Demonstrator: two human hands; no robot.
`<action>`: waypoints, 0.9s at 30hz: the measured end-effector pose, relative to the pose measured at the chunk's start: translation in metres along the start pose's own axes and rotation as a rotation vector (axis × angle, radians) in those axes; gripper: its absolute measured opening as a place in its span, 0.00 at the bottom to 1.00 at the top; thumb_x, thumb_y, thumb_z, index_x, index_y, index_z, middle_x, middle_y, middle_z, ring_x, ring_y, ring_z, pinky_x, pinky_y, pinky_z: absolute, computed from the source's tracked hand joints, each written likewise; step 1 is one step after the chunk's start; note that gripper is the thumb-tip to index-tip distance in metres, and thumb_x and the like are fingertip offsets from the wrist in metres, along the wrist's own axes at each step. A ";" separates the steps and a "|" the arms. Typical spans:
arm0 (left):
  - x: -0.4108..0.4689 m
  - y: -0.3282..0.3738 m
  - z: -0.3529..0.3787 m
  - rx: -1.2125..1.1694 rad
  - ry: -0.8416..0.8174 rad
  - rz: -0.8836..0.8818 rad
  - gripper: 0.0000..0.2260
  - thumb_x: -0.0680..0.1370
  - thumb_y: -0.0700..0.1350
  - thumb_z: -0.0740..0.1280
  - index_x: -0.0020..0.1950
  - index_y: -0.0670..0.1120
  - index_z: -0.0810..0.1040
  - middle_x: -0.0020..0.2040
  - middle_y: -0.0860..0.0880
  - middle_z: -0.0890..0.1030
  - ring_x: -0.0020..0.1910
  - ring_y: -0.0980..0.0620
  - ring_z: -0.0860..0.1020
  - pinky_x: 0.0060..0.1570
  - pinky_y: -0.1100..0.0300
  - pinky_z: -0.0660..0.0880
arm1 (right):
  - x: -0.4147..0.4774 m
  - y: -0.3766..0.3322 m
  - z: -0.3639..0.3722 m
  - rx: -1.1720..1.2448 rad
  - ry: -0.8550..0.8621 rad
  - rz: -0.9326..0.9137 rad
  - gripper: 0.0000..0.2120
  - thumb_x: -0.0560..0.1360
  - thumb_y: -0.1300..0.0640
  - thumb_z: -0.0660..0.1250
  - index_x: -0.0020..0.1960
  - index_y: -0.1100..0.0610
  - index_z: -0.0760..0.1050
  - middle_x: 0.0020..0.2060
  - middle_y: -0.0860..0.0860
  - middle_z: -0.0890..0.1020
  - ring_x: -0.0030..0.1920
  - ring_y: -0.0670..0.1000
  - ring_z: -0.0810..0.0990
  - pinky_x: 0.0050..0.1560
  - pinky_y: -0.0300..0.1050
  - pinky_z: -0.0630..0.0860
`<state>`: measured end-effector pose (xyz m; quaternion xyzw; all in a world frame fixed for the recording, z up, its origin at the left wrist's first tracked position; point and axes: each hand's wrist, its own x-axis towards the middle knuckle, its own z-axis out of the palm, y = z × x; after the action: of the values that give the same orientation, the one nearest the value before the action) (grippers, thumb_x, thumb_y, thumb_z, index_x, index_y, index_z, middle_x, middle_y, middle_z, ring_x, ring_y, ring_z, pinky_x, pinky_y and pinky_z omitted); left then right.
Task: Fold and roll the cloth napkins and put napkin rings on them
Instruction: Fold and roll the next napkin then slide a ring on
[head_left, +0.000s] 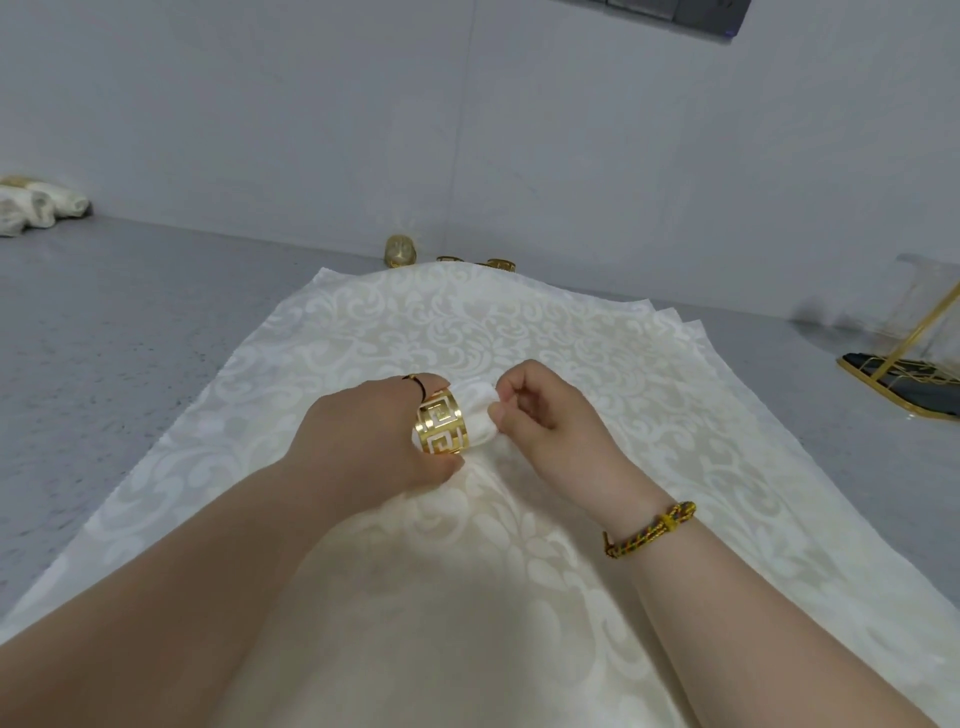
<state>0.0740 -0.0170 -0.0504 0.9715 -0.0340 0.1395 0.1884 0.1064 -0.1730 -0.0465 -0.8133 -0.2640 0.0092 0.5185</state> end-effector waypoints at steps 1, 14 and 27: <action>0.000 -0.002 0.000 -0.015 -0.011 -0.019 0.25 0.70 0.57 0.68 0.65 0.57 0.66 0.54 0.58 0.76 0.54 0.54 0.74 0.45 0.63 0.65 | -0.001 0.001 0.002 0.009 0.002 0.020 0.12 0.74 0.64 0.65 0.37 0.50 0.69 0.31 0.46 0.71 0.29 0.40 0.69 0.33 0.28 0.66; 0.002 -0.005 -0.006 -0.318 -0.087 -0.110 0.22 0.67 0.52 0.73 0.59 0.54 0.71 0.44 0.60 0.73 0.46 0.57 0.73 0.42 0.64 0.69 | -0.002 0.002 0.008 -0.220 0.088 -0.114 0.15 0.77 0.63 0.60 0.37 0.46 0.62 0.36 0.50 0.78 0.39 0.53 0.77 0.42 0.44 0.71; 0.002 -0.009 -0.018 -0.498 -0.242 -0.091 0.09 0.66 0.48 0.75 0.37 0.56 0.75 0.30 0.58 0.79 0.29 0.67 0.75 0.28 0.76 0.67 | 0.005 0.008 0.006 -0.224 0.064 -0.190 0.08 0.71 0.66 0.65 0.37 0.56 0.71 0.34 0.49 0.74 0.37 0.44 0.73 0.40 0.34 0.69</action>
<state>0.0727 -0.0020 -0.0372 0.9054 -0.0457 0.0013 0.4221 0.1128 -0.1682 -0.0548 -0.8374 -0.3225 -0.0952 0.4309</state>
